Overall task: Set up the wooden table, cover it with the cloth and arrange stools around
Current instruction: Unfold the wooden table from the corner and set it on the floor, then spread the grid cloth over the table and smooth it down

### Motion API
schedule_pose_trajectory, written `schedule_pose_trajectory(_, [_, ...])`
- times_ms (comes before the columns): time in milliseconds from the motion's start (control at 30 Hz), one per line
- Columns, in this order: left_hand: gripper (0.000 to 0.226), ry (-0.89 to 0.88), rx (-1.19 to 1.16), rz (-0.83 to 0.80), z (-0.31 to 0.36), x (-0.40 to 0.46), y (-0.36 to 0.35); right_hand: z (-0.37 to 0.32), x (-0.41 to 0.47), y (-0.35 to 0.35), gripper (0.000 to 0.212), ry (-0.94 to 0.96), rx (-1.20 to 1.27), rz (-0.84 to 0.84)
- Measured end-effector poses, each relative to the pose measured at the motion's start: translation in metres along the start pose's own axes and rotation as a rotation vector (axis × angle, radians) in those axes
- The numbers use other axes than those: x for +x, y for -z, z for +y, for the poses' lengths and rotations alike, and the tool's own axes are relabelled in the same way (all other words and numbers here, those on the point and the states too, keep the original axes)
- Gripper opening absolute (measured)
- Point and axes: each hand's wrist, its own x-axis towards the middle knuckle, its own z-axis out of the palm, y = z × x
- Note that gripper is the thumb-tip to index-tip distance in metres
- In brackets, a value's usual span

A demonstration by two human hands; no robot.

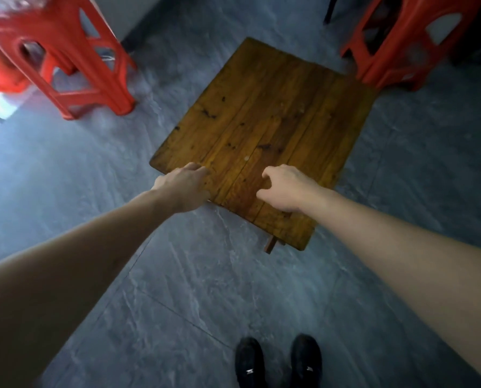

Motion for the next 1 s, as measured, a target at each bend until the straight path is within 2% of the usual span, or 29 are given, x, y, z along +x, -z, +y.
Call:
schedule_pose_trajectory(133, [0.062, -0.038, 0.037, 0.092, 0.026, -0.026, 0.068, -0.006, -0.045, 0.068, 0.055, 0.033, 0.026, 0.005])
schedule_pose_trajectory(333, [0.071, -0.111, -0.054, 0.365, 0.078, -0.088, 0.168, -0.016, -0.121, 0.164, 0.054, 0.094, 0.005, 0.114])
schedule_pose_trajectory(633, [0.075, -0.227, -0.021, 0.538, 0.132, -0.225, 0.304, -0.01, -0.262, 0.287, 0.059, 0.143, 0.058, 0.284])
schedule_pose_trajectory(867, [0.078, -0.256, -0.077, 0.668, 0.187, -0.312, 0.359, 0.01, -0.367, 0.319, 0.057, 0.21, 0.259, 0.457])
schedule_pose_trajectory(1000, [0.079, -0.264, -0.102, 0.677, 0.219, -0.333, 0.369, 0.034, -0.405, 0.322, 0.069, 0.225, 0.317, 0.585])
